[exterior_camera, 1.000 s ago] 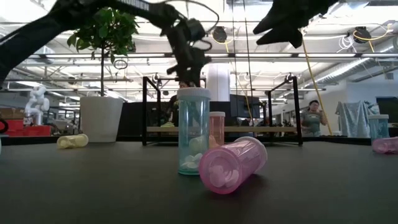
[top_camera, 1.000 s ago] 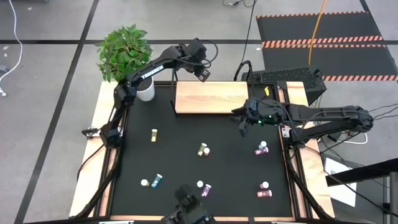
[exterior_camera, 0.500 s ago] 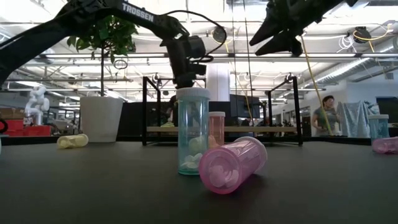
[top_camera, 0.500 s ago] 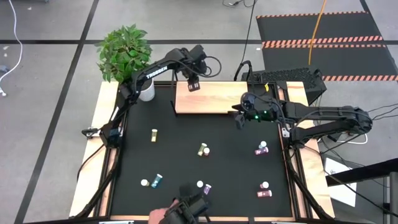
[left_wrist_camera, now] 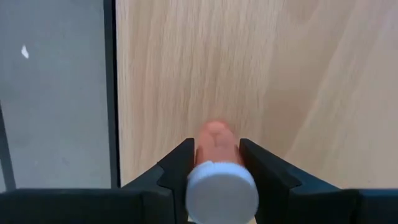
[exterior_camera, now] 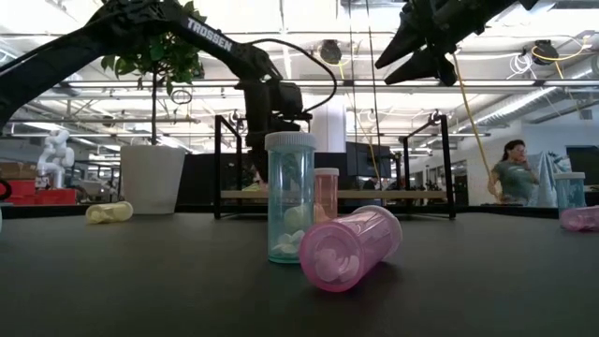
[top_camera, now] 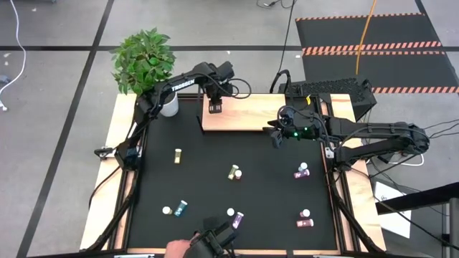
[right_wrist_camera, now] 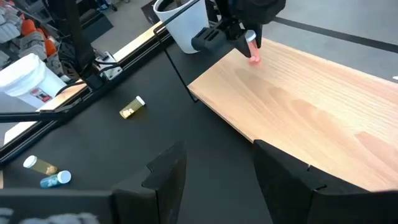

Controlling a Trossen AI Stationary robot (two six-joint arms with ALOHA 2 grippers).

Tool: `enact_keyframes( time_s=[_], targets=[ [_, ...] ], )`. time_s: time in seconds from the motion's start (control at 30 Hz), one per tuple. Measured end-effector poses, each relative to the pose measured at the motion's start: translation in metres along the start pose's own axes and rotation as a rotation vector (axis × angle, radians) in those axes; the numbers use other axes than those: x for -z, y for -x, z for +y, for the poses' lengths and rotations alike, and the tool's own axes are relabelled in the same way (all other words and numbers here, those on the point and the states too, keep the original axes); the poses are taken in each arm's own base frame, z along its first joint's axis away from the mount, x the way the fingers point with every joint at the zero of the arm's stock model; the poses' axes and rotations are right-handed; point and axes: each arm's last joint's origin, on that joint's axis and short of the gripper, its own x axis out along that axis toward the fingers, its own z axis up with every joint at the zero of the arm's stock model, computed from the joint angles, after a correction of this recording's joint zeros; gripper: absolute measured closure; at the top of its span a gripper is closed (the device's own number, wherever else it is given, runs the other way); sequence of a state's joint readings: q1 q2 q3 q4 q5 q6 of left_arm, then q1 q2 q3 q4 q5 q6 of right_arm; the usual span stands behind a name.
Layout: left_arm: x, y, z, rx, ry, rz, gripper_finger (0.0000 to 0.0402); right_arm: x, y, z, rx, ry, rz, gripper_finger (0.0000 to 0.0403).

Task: Pick and place medicine bottles onto shelf by color
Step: Put the left pink pill bottle on the shelf

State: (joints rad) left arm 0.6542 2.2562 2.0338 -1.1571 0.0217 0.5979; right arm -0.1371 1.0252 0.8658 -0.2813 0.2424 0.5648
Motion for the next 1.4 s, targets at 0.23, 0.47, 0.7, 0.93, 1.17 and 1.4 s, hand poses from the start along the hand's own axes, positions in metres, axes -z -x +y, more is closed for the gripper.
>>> enact_keyframes(
  time_s=[0.23,0.47,0.7,0.93,1.17,1.4],
  targets=[
    [-0.002,0.003,0.002,-0.057,0.063,-0.015,0.0275,-0.001,0.000,0.000,-0.005,-0.002,-0.008,0.0225],
    [0.001,0.005,0.012,-0.087,0.092,-0.030,0.0275,-0.002,0.000,0.001,-0.011,-0.005,-0.018,0.0225],
    [0.007,0.005,0.022,-0.100,0.119,-0.041,0.0275,-0.002,0.000,0.001,-0.011,-0.008,-0.018,0.0225],
    [0.007,0.005,0.022,-0.090,0.116,-0.047,0.0275,-0.002,0.000,0.001,-0.012,-0.008,-0.018,0.0225],
    [0.007,0.005,0.021,-0.088,0.112,-0.046,0.0274,-0.002,0.000,0.001,-0.011,-0.007,-0.017,0.0225],
    [0.007,0.005,0.021,-0.086,0.125,-0.044,0.0244,-0.002,0.000,0.001,-0.015,-0.008,-0.014,0.0225]
  ],
)
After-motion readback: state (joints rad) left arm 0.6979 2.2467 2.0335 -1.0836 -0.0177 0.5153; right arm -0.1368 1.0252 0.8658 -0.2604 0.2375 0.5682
